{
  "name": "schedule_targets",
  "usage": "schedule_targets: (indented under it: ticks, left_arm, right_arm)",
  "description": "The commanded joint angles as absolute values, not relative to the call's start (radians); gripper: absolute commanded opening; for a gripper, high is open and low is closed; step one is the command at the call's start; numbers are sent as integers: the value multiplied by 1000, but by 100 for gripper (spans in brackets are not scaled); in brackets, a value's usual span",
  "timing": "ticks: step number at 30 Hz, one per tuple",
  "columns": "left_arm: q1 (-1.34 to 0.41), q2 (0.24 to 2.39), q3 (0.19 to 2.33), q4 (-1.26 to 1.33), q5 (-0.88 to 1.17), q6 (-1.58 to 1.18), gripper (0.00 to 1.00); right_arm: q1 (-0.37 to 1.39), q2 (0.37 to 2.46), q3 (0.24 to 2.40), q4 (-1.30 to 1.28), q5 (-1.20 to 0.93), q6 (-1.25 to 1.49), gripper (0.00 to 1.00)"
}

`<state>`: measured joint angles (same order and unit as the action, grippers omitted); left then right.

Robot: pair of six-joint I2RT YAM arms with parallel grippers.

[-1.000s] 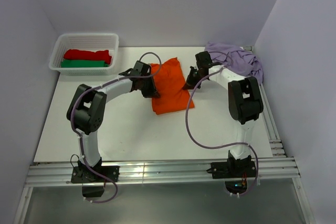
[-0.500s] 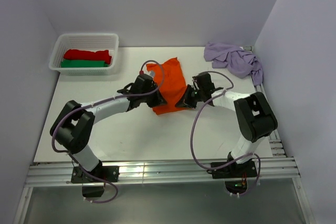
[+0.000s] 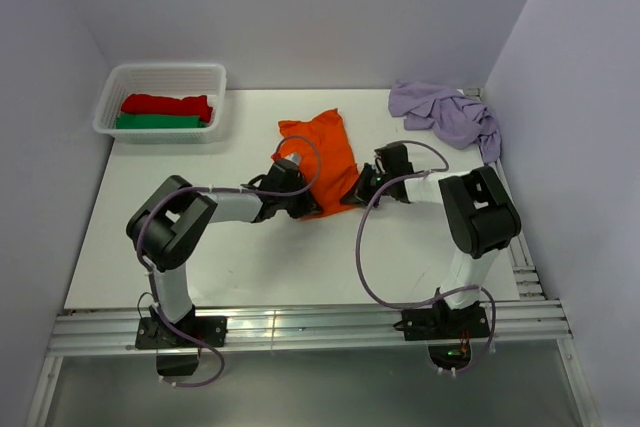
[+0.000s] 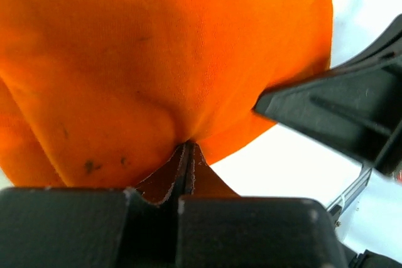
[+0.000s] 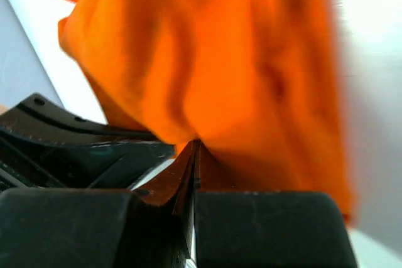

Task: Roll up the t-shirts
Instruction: Fold the tshirt

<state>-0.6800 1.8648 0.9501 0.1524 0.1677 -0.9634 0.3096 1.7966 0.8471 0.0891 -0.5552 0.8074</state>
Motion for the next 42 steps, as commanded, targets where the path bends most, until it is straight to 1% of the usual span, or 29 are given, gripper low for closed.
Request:
schedule_targets:
  ticks: [1, 3, 8, 10, 14, 19, 20, 21, 22, 23, 24, 25, 27, 28, 29, 31, 32, 33, 34, 35, 37, 39, 42]
  left_arm:
    - [-667, 1887, 887, 192, 146, -953, 0]
    - [-664, 1888, 881, 198, 149, -951, 0]
    - [-660, 1884, 882, 187, 153, -939, 0]
    - [-655, 1870, 884, 181, 153, -927, 0]
    - [-650, 1826, 888, 134, 143, -890, 0]
    - [-641, 1734, 844, 118, 138, -844, 0]
    - [-641, 1720, 836, 120, 140, -838, 0]
    - [-641, 1692, 824, 115, 141, -835, 0]
    - [-640, 1674, 818, 110, 137, -828, 0]
    - [-641, 1654, 812, 103, 132, -827, 0]
    - [-640, 1610, 796, 98, 130, -824, 0]
    - [-641, 1585, 792, 81, 124, -816, 1]
    - [-641, 1502, 773, 65, 109, -795, 11]
    - [-641, 1468, 764, 52, 92, -785, 14]
    - [-643, 1433, 752, 48, 80, -778, 20]
    - [-643, 1323, 701, 46, 51, -750, 26]
    - [-643, 1289, 680, 57, 19, -744, 32]
    - [-643, 1235, 632, 67, 6, -738, 36]
    - [-643, 1217, 609, 86, 5, -733, 47]
    - [-641, 1206, 566, 122, 5, -730, 50]
    - [-643, 1207, 531, 172, -32, -718, 55]
    - [-647, 1230, 488, 250, -38, -724, 57]
    - [-652, 1276, 462, 320, -64, -718, 59]
  right_arm:
    - [256, 1764, 813, 87, -540, 767, 0]
    - [214, 1747, 785, 109, -554, 770, 0]
    - [150, 1759, 819, -12, -506, 706, 0]
    - [121, 1755, 805, -6, -515, 704, 0]
    - [91, 1685, 802, -32, -485, 681, 0]
    - [92, 1611, 795, -63, -456, 641, 6]
    - [92, 1600, 790, -61, -460, 631, 9]
    - [92, 1594, 785, -58, -468, 627, 26]
    - [94, 1585, 775, -58, -469, 621, 34]
    - [106, 1563, 770, -61, -468, 606, 39]
    - [116, 1548, 766, -66, -448, 595, 49]
    - [132, 1534, 756, -83, -430, 586, 56]
    - [197, 1482, 743, -97, -391, 560, 62]
    - [225, 1461, 723, -103, -327, 554, 63]
    - [254, 1409, 707, -97, -296, 549, 63]
    - [339, 1347, 637, -63, -229, 557, 62]
    - [366, 1285, 606, -8, -154, 572, 62]
    - [408, 1252, 571, 33, -115, 584, 62]
    - [423, 1224, 498, 119, -83, 609, 62]
    - [436, 1186, 464, 158, -2, 626, 62]
    - [445, 1166, 381, 288, 56, 661, 62]
    - [449, 1176, 351, 339, 101, 670, 61]
    - [451, 1241, 348, 394, 109, 666, 60]
